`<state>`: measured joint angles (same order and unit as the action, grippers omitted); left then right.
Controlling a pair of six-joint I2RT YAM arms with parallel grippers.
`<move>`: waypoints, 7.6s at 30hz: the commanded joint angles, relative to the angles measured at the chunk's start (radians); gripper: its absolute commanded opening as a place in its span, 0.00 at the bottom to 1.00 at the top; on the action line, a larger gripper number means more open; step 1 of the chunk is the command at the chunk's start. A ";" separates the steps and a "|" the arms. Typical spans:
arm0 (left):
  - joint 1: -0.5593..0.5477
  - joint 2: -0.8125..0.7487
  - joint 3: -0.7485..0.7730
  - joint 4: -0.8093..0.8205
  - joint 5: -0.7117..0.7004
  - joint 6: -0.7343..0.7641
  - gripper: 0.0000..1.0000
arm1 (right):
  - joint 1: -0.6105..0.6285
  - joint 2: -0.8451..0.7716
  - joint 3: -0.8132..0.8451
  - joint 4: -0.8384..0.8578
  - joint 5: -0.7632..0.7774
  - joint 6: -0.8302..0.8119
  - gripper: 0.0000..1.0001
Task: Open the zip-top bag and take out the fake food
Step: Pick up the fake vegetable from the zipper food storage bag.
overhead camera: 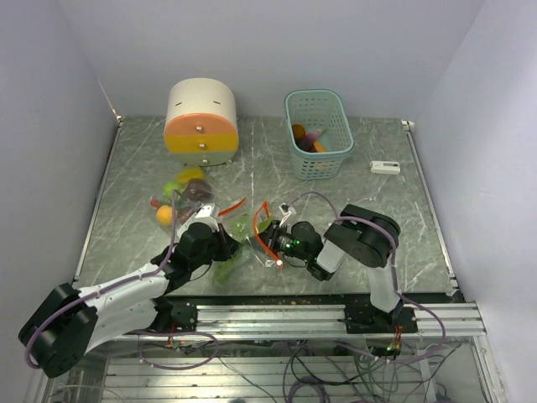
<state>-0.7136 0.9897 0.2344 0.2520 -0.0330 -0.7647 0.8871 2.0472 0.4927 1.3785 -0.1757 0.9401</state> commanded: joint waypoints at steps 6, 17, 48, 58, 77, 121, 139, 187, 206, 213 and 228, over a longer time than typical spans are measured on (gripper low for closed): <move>-0.004 -0.126 -0.026 -0.119 -0.073 -0.004 0.07 | -0.026 -0.181 -0.109 -0.097 0.069 -0.073 0.02; -0.004 -0.143 -0.041 -0.126 -0.074 0.000 0.07 | -0.136 -0.352 -0.230 -0.147 0.077 -0.084 0.03; -0.004 -0.071 -0.033 0.004 -0.035 -0.032 0.73 | -0.156 -0.236 -0.248 0.104 -0.099 0.001 0.11; -0.004 0.006 -0.051 0.104 -0.015 -0.054 0.26 | -0.113 -0.195 -0.226 0.123 -0.095 0.001 0.15; -0.004 -0.056 -0.069 0.059 -0.027 -0.036 0.07 | -0.134 -0.501 -0.234 -0.387 0.174 -0.131 0.47; -0.004 -0.071 -0.079 0.022 -0.073 -0.022 0.07 | -0.371 -0.927 -0.238 -0.884 0.217 -0.220 0.00; -0.003 -0.173 -0.129 -0.039 -0.085 -0.026 0.07 | -0.532 -1.160 -0.149 -1.195 0.277 -0.353 0.00; -0.003 -0.078 -0.103 0.040 -0.030 -0.026 0.07 | -0.443 -0.783 -0.100 -0.946 -0.050 -0.428 0.40; -0.003 -0.062 -0.096 0.043 -0.029 -0.026 0.07 | -0.277 -0.626 0.038 -1.068 0.026 -0.504 0.76; -0.004 -0.073 -0.103 0.036 -0.028 -0.026 0.07 | -0.208 -0.526 0.114 -1.178 0.206 -0.492 0.72; -0.003 -0.117 -0.114 0.000 -0.048 -0.019 0.07 | -0.209 -0.659 0.119 -1.214 0.343 -0.433 0.06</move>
<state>-0.7216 0.8818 0.1169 0.2516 -0.0761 -0.7998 0.6788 1.4651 0.6086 0.2028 0.0826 0.4999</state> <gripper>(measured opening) 0.075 0.122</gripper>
